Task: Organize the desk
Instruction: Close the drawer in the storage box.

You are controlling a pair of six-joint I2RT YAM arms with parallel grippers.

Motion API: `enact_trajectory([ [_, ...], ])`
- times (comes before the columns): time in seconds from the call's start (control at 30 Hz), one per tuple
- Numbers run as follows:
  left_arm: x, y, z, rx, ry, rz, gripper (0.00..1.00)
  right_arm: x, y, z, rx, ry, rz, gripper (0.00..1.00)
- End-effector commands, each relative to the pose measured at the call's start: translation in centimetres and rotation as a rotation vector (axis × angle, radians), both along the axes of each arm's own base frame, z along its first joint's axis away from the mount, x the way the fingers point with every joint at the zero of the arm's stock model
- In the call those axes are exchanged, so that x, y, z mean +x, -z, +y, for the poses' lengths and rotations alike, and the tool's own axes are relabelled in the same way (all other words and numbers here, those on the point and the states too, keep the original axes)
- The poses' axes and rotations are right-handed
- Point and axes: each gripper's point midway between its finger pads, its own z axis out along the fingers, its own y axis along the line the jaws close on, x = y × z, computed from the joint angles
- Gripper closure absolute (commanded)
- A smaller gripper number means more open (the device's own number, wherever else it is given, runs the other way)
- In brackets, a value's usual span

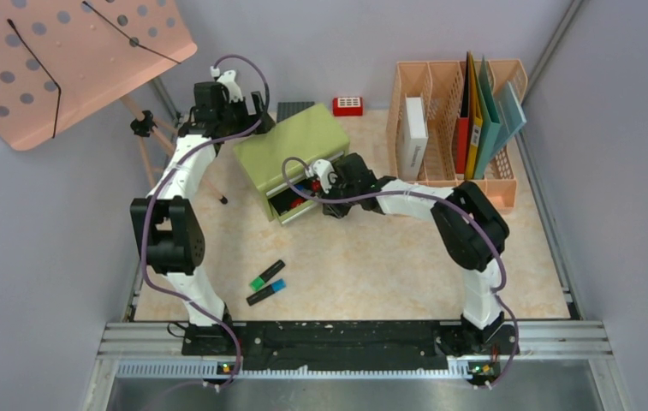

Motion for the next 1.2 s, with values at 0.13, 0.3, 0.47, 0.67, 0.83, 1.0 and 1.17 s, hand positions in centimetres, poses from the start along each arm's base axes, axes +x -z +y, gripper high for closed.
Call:
enact_trajectory([
  [0.13, 0.3, 0.0, -1.9, -0.08, 0.053, -0.019, 0.06, 5.1, -3.7, 3.0, 0.136, 0.073, -0.116, 0.78],
  [0.3, -0.5, 1.2, -2.7, -0.119, 0.071, 0.02, 0.13, 5.8, -3.9, 4.0, 0.201, 0.092, -0.116, 0.72],
  [0.47, -1.3, 2.1, -3.0, -0.112, 0.084, 0.045, 0.17, 6.7, -3.7, 5.0, 0.233, 0.111, -0.084, 0.71],
  [0.67, -2.6, 3.6, -3.9, -0.124, 0.116, 0.12, 0.18, 8.1, -4.8, 5.7, 0.292, 0.14, -0.071, 0.7],
  [0.83, -3.0, 4.2, -4.5, -0.107, 0.131, 0.135, 0.18, 8.3, -4.4, 5.8, 0.315, 0.157, -0.054, 0.68],
  [1.0, -3.3, 4.3, -4.3, -0.098, 0.125, 0.14, 0.18, 8.8, -4.8, 5.4, 0.443, 0.255, 0.088, 0.59],
  [1.17, -3.9, 4.4, -4.1, -0.082, 0.128, 0.135, 0.18, 9.8, -4.8, 4.2, 0.631, 0.354, 0.308, 0.53],
])
